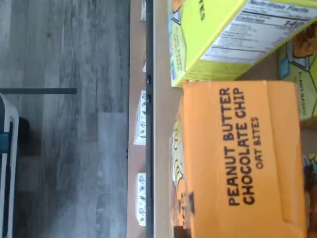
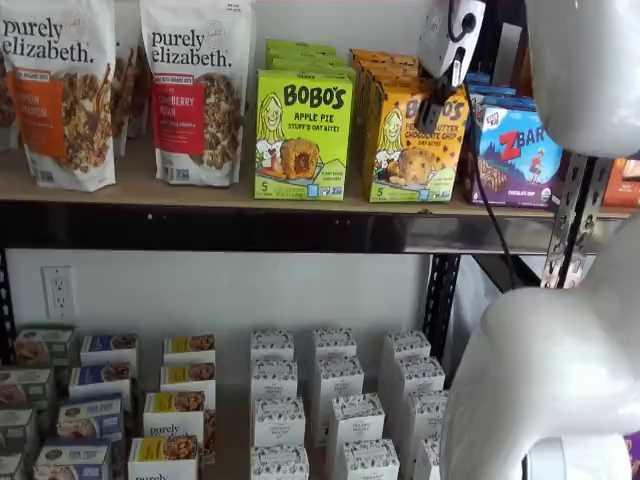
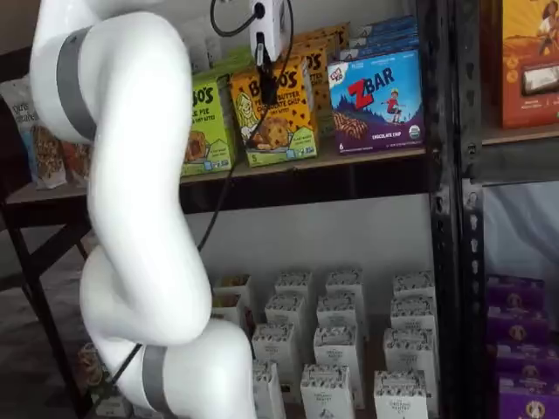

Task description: Pick up the orange box on the top shelf, the fifth box from the left

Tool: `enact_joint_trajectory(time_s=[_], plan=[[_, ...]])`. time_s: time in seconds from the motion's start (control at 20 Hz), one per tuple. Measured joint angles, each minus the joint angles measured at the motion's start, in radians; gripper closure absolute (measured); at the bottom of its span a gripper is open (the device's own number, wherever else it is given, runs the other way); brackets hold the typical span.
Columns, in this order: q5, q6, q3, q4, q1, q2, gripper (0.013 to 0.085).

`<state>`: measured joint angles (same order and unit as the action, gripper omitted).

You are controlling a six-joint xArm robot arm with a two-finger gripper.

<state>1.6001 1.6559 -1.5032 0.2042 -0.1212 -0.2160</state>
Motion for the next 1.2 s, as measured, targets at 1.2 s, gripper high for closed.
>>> enact_joint_trajectory(time_s=[1.2], plan=[[0.245,0.003,0.185,-0.018,-0.029,-0.343,0.061]])
